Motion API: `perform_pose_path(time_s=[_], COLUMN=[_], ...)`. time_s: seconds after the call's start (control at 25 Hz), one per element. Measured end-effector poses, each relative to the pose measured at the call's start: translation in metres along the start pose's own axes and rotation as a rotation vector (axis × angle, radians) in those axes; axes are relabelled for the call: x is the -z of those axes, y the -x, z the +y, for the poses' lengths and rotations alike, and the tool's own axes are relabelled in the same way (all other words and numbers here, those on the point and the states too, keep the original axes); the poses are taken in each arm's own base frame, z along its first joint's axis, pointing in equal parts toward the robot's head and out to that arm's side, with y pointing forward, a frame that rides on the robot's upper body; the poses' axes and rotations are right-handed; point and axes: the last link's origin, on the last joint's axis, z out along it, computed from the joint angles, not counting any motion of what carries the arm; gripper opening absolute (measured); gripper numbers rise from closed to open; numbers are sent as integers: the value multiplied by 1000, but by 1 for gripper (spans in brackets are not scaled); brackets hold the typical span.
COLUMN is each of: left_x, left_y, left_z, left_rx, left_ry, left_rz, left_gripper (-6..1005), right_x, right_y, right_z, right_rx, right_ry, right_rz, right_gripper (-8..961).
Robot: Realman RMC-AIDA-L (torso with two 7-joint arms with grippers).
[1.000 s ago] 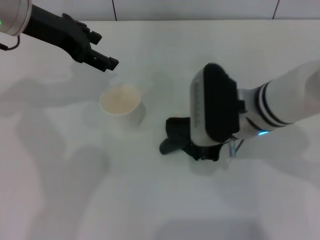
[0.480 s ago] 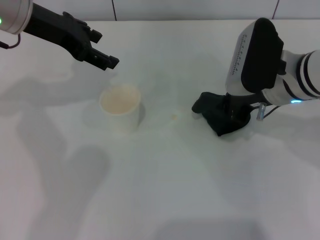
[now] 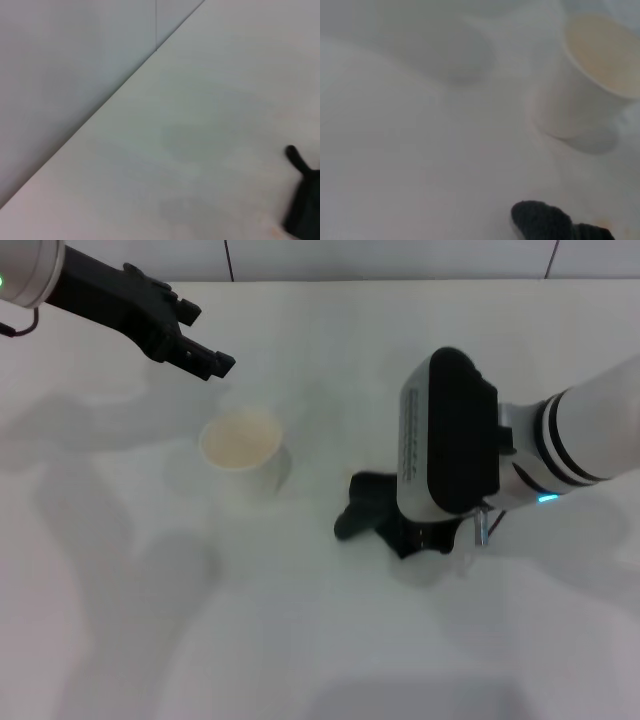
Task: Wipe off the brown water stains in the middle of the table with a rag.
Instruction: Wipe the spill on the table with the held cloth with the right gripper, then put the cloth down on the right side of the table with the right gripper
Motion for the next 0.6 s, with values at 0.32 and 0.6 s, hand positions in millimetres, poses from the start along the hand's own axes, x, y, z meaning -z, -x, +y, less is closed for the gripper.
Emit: perform_pose_path(time_s=[0.32,0.6], left_x=[0,-4], left_y=[2,1], left_z=[-1,0], left_rx=[1,-4], left_ry=[-5,0], left_rz=[-11,-13], left_gripper=[876,876], right_x=[19,31], right_y=[-2,-46], right_z=[13,-17], right_rx=[30,-186], right_ry=[77,5], right_rz=[51,75], right_gripper=[187,195])
